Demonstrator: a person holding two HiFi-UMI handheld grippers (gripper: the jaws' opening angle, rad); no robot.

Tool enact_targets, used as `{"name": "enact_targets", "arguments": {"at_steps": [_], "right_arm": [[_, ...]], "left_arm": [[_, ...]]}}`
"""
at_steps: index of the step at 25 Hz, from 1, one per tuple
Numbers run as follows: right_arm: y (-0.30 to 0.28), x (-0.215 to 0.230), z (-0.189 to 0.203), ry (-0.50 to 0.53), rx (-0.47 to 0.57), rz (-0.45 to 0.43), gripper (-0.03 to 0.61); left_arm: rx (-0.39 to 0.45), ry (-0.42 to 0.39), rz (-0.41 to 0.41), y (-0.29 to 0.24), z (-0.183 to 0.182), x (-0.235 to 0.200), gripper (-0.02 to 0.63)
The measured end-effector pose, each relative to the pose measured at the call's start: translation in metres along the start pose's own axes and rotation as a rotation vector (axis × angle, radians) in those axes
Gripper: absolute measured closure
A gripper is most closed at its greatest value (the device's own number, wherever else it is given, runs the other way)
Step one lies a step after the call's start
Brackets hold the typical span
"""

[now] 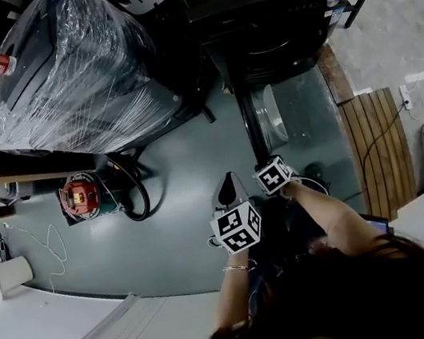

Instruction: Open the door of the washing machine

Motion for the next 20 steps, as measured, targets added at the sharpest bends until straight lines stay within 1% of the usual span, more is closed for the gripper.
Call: {"name": "enact_targets", "arguments": {"at_steps": [10, 20], "right_arm": [[-0.018, -0.035, -0.018, -0.002, 0.007, 0.027, 0.476], [-0.037, -0.062, -0.037, -0.053, 0.021, 0.063, 0.476]], "left_arm": [[0.009, -0.004, 0.022, 0.012, -0.002, -0.044, 0.600], [0.001, -0.010, 0.037, 0.027, 0.003, -0.084, 0.600]]}}
Point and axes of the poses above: the fingertips, and each gripper's own axes: y backward along the fingers, x to its right, z out of its underside, the point moved 2 cm from there along y, backward along the fingers, and after that the axes turned 1 degree about z, right-handed, at the moved point
